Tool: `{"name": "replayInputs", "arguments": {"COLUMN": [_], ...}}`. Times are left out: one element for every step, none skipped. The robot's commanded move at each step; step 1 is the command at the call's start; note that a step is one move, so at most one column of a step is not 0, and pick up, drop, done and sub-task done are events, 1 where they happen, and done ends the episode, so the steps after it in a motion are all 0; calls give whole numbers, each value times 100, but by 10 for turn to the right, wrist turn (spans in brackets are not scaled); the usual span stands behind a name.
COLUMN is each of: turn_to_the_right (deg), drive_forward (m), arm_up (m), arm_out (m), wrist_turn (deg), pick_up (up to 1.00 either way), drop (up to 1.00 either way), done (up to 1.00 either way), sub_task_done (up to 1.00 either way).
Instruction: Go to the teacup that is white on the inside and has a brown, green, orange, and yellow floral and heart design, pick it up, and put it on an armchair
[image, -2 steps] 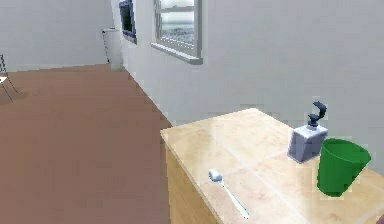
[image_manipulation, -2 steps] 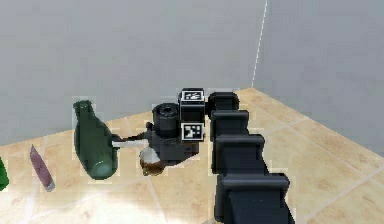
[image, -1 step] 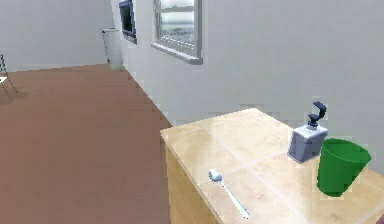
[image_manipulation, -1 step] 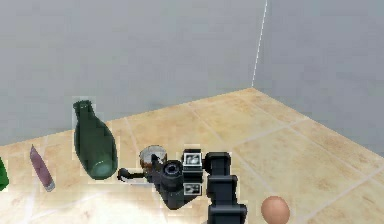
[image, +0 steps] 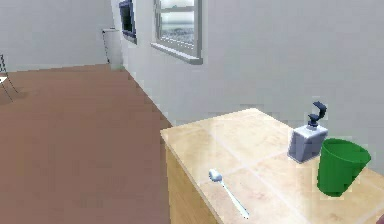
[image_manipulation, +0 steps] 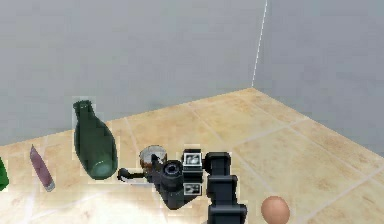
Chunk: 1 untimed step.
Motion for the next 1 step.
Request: {"name": "replayInputs", "arguments": {"turn_to_the_right": [0], "drive_forward": [0], "arm_up": [10], "arm_out": [0], "wrist_turn": [0], "pick_up": [0], "drop": [0], "done": [0], "sub_task_done": [0]}}
